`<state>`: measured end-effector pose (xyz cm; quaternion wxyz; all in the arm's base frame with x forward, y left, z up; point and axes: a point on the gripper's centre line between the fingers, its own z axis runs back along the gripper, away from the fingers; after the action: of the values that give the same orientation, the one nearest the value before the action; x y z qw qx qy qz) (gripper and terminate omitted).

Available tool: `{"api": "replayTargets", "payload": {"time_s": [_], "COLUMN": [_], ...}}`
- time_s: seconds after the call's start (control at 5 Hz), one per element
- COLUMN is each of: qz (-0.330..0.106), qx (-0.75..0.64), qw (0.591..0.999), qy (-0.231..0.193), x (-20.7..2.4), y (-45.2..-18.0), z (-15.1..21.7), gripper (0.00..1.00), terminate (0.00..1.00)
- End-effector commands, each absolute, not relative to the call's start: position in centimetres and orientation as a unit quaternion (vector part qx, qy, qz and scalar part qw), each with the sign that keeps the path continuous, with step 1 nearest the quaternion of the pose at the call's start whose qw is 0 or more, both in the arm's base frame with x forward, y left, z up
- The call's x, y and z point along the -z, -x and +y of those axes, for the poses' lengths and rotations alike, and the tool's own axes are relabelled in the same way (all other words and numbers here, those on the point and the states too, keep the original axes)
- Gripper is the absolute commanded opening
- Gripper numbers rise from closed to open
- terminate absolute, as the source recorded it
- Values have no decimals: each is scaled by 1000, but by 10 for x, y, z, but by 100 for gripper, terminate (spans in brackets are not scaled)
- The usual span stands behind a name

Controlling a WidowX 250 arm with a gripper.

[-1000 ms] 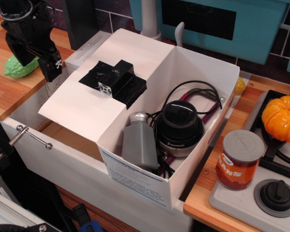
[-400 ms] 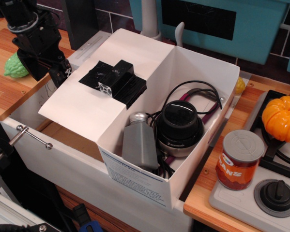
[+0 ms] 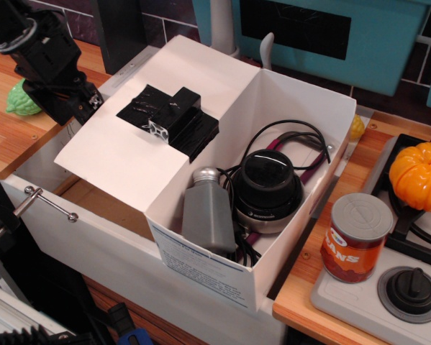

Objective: Close white1fbox flap

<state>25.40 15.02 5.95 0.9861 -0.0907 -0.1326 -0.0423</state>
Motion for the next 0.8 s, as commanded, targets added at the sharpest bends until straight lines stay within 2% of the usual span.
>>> {"api": "replayTargets", "payload": {"time_s": [0.0,0.2,0.4,0.6], "qz": [-143,-148,-163,-157], "qx": [57,65,77,69], "qw": [987,987,982,981], "qy": [51,21,-60,-90], "x": [-108,-127,-146,-160], "y": [-261,-261,-259,-259], "z": [142,128,108,85], "gripper": [100,100,100,100], "terminate": [0,0,0,0]}}
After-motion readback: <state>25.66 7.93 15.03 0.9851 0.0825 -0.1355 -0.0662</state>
